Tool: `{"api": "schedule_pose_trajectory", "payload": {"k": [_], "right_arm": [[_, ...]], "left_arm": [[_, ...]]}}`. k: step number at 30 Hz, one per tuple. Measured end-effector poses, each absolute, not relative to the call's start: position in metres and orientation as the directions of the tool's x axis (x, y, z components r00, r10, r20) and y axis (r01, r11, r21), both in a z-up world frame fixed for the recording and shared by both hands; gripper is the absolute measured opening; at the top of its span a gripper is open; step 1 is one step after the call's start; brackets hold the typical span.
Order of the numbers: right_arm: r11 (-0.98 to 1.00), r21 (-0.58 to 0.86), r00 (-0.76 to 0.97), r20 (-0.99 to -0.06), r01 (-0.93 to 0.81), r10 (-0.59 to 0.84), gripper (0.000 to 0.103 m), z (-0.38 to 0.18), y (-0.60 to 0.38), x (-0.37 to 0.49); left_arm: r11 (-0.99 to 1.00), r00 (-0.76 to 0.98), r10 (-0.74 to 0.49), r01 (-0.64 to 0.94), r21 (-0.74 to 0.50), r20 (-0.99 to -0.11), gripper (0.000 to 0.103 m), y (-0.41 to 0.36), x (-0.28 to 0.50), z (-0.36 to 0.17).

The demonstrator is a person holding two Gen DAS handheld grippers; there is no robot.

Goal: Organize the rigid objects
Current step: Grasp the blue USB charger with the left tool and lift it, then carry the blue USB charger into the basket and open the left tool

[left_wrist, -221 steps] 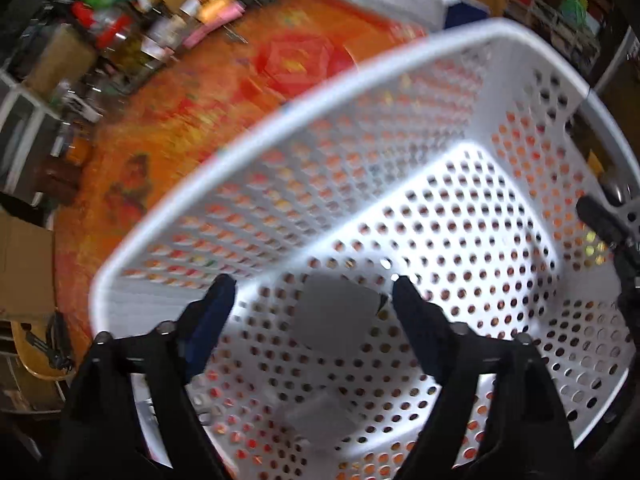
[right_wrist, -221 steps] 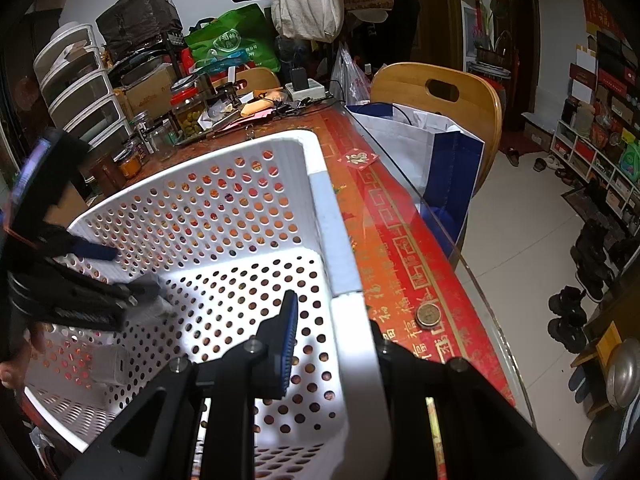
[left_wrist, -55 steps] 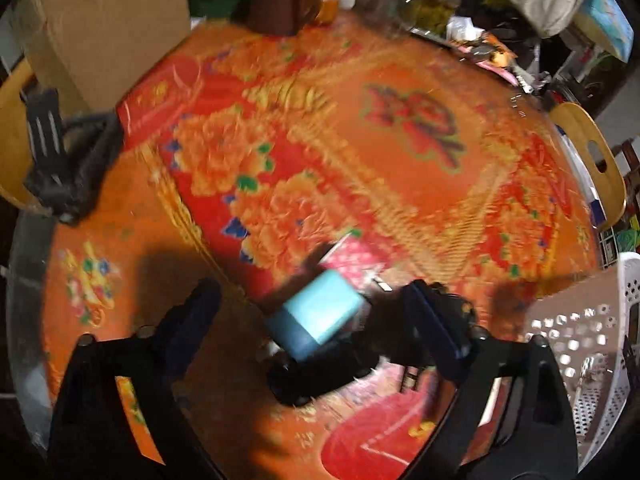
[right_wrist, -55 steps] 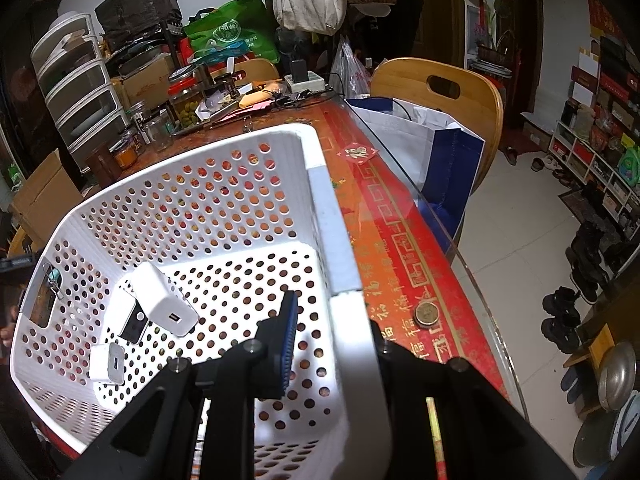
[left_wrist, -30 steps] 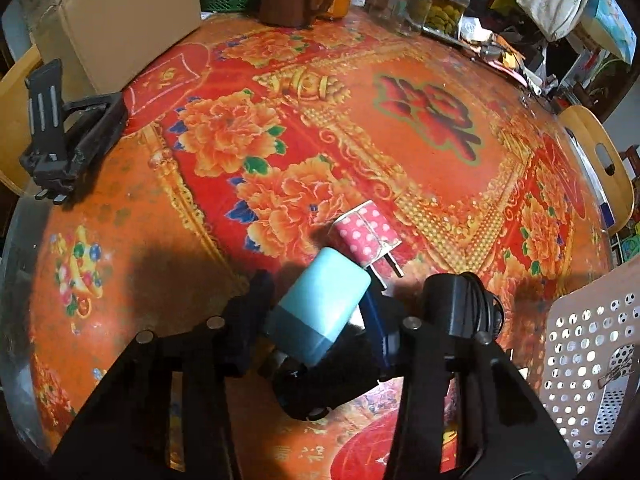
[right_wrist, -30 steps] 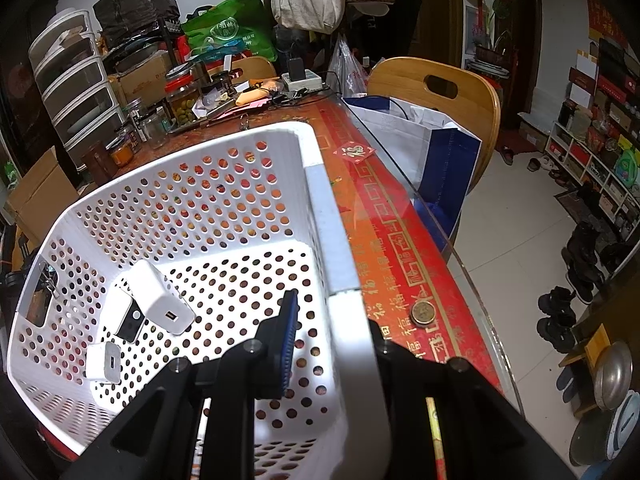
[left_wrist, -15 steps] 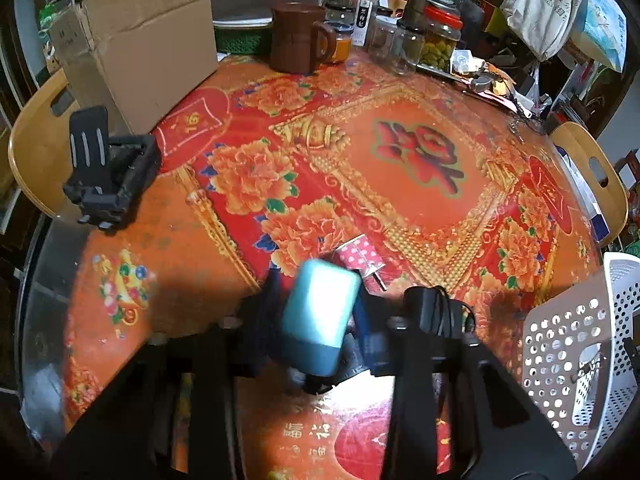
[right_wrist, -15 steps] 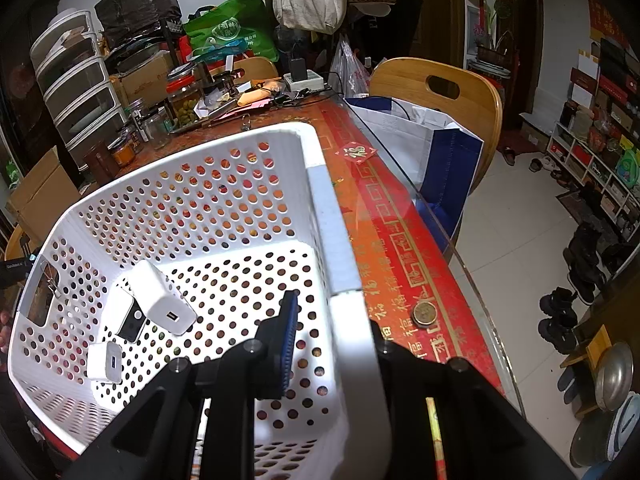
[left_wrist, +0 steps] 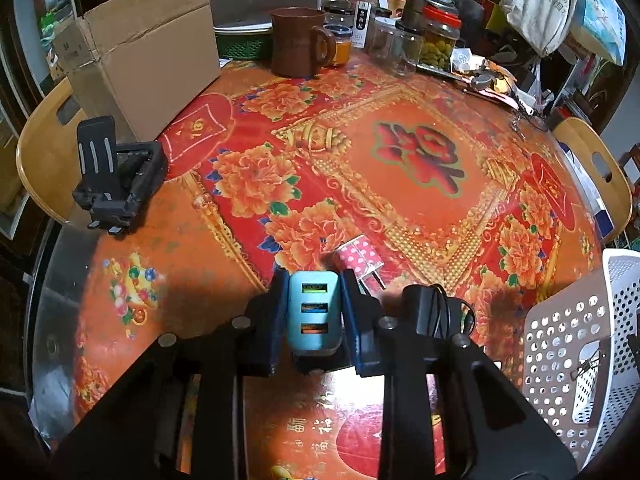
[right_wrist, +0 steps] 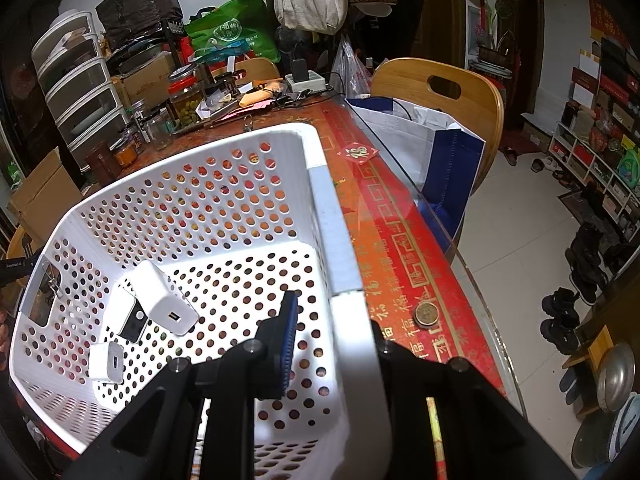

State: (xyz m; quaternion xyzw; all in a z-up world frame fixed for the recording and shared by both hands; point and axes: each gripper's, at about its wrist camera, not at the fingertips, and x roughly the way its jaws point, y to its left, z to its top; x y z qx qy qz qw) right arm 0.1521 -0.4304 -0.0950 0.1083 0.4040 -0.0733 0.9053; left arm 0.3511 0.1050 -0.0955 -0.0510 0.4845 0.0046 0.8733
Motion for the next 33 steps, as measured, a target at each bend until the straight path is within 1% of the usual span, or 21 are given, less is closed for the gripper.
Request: {"api": "schedule_pose_trajectory", "payload": {"k": [13, 20, 26, 30, 33], "right_arm": [[0.966, 0.137, 0.663, -0.747, 0.220, -0.045, 0.020, -0.095, -0.430, 0.152], [0.967, 0.139, 0.664, -0.746, 0.216, -0.041, 0.021, -0.096, -0.430, 0.153], [0.967, 0.139, 0.665, -0.746, 0.216, -0.041, 0.021, -0.096, -0.429, 0.153], [0.967, 0.139, 0.665, -0.746, 0.215, -0.041, 0.021, -0.096, -0.429, 0.153], [0.967, 0.139, 0.665, -0.746, 0.215, -0.041, 0.021, -0.096, -0.429, 0.153]], "left_arm": [[0.997, 0.600, -0.039, -0.034, -0.073, -0.799, 0.024, 0.094, 0.330, -0.056], [0.997, 0.650, -0.068, 0.028, -0.065, -0.757, 0.024, 0.067, 0.311, -0.020], [0.990, 0.691, -0.133, 0.118, -0.070, -0.710, 0.024, 0.023, 0.290, 0.020], [0.976, 0.707, -0.192, 0.211, -0.057, -0.681, 0.024, -0.024, 0.273, 0.043], [0.954, 0.694, -0.247, 0.295, -0.047, -0.676, 0.024, -0.066, 0.260, 0.049]]}}
